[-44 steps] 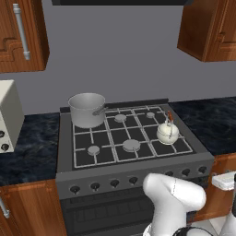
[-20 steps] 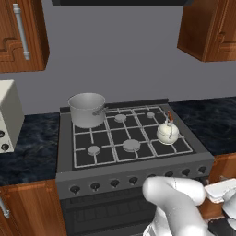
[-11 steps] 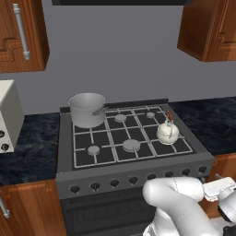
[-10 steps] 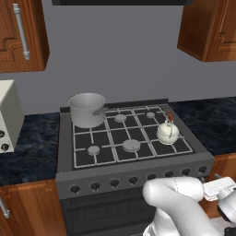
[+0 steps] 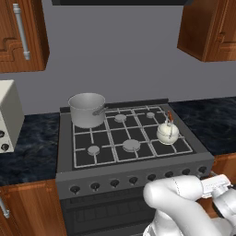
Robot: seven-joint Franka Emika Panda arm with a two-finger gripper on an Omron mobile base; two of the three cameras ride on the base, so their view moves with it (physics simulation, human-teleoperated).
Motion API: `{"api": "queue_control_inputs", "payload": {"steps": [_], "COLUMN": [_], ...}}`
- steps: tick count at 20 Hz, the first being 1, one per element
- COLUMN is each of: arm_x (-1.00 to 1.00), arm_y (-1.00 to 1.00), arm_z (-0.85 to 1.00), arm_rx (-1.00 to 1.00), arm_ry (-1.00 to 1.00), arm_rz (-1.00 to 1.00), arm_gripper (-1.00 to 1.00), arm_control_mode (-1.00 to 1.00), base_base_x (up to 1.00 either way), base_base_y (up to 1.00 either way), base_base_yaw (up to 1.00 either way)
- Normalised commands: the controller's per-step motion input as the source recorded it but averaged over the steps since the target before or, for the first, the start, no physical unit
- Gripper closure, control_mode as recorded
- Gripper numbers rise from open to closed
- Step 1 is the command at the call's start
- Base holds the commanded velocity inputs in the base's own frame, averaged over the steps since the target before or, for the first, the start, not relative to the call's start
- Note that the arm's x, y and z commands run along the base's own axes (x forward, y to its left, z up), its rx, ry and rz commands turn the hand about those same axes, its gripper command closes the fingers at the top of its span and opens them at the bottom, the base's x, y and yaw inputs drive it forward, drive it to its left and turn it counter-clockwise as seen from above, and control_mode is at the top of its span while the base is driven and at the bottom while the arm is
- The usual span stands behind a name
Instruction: Pick the kettle from the counter and place it on a stove burner. Then turn the burner on.
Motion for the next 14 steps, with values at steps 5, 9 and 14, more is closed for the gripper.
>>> {"api": "queue_control_inputs", "payload": {"steps": [5,9,14], "arm_x": [0.18,0.13,0.15], "arm_y": [-0.18,-0.29,-0.15], "arm_z": [-0.06,0.00,-0.02], "arm_rx": [0.00,0.02,0.00], "arm_ry": [-0.06,-0.08,-0.05], "arm_rz": [0.00,0.00,0.00], "arm_gripper": [-1.00,-1.00,-1.00], "arm_control_mode": [-1.00,-1.00,-1.00], "base_base_x": [0.00,0.00,0.00], "base_base_y": [0.00,0.00,0.00], "base_base_yaw": [0.00,0.00,0.00]}}
